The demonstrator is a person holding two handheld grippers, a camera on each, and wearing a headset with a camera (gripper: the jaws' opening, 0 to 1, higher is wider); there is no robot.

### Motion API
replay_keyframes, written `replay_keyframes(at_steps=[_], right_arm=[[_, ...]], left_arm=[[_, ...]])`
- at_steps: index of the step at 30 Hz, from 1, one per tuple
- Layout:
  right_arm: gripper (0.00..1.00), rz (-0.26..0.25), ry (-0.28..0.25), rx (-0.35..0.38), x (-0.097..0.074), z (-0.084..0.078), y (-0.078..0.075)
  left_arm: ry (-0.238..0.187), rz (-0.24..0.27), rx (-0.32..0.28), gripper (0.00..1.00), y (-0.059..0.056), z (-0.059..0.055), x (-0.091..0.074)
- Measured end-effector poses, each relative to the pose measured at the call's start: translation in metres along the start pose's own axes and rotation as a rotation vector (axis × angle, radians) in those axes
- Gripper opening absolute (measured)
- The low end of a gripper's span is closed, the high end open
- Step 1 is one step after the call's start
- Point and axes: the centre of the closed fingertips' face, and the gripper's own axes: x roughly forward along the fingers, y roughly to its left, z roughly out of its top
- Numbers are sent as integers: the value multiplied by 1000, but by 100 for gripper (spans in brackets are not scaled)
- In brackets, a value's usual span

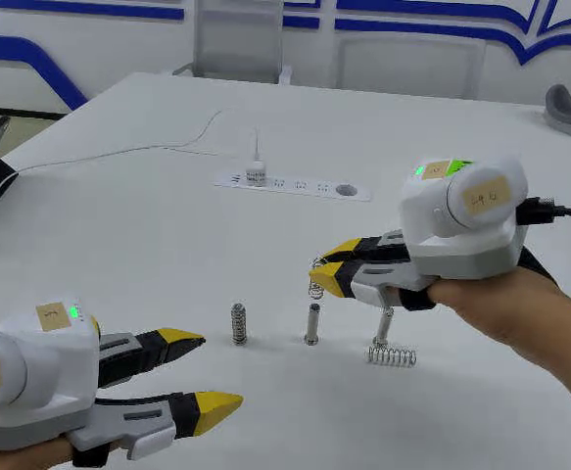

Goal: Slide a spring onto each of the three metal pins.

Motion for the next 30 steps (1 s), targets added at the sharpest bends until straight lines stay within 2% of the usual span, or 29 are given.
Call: replay_keyframes(at_steps=[14,30], right_arm=[[12,0,23,27,9,-14,-2],[12,2,16,55,10,-16,-3]], left_arm=[[4,-4,-4,47,0,-3,2],[9,-4,-9,46,2,-6,2]])
